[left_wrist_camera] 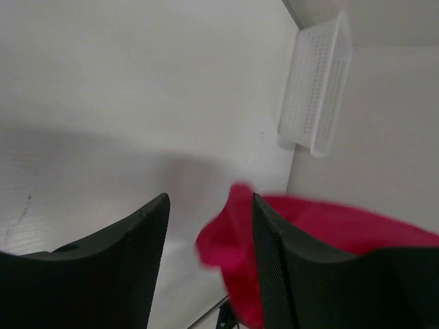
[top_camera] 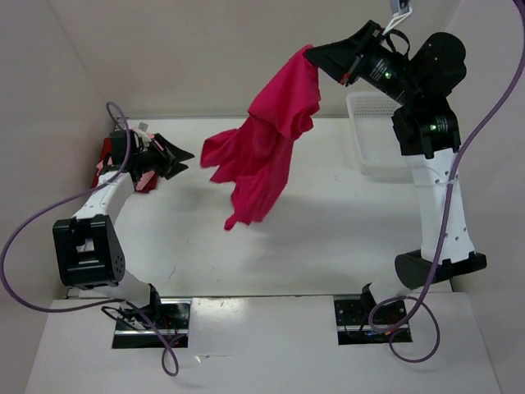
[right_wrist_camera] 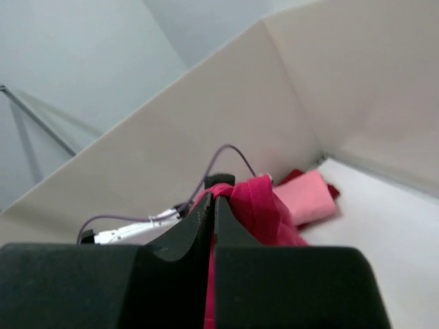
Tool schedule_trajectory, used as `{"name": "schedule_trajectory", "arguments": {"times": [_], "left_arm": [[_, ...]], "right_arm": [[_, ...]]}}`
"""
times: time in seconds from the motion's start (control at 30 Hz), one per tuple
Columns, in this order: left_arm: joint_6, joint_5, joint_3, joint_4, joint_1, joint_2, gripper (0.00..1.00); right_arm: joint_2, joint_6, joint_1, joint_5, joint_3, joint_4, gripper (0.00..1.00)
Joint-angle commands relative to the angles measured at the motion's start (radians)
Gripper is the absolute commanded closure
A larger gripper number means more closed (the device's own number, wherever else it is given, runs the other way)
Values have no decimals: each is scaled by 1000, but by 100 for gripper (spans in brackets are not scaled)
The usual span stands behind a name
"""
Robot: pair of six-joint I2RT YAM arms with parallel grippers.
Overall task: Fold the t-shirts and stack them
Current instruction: Move the tshirt to the center of the board, then flatten out the tshirt
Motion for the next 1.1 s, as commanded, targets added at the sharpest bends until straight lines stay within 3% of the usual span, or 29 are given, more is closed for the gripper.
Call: {"name": "schedule_trajectory", "arguments": {"times": [0.0, 0.07, 0.17, 0.27, 0.4, 0.5, 0.53, 0.6, 0.63, 0.67, 0.77, 0.83, 0.93, 0.97, 1.03, 1.07], "left_arm": [[-13, 45, -43, 20, 72, -64, 41], [-13, 45, -55, 20, 116, -88, 41], [31, 9, -55, -6, 129, -98, 41], [77, -26, -55, -31, 118, -98, 41], [170, -89, -28, -83, 46, -98, 41], [246, -158, 20, -130, -55, -98, 41], [284, -196, 34, -146, -84, -98, 41], [321, -236, 84, -188, -167, -98, 41], [338, -271, 96, -201, -194, -98, 41], [364, -288, 109, -212, -219, -98, 41], [405, -349, 121, -247, -307, -75, 36], [425, -350, 121, -268, -345, -44, 34], [468, -350, 121, -317, -382, 46, 28], [486, -350, 121, -340, -391, 60, 27], [505, -362, 121, -376, -403, 82, 25], [505, -362, 121, -376, -417, 92, 23]], "right_arm": [[-51, 100, 3, -78, -208, 194, 98], [-51, 133, 3, -78, -436, 271, 96], [31, 98, 3, -57, -615, 243, 96], [159, 56, 15, -23, -639, 218, 98], [314, 6, 88, 69, -507, 140, 98], [536, -17, 148, 114, -199, -40, 96], [623, -26, 171, 114, -47, -124, 92], [642, -26, 181, 141, 27, -147, 79], [633, -36, 181, 155, 9, -137, 70], [577, -36, 181, 166, -26, -117, 53], [403, -45, 133, 200, -276, -17, 38], [321, -54, 106, 224, -500, 23, 38], [179, -54, 79, 236, -808, 47, 62], [114, -45, 79, 236, -883, 67, 78], [51, -18, 79, 236, -1098, 92, 88], [-11, -8, 88, 253, -1163, 92, 88]]}}
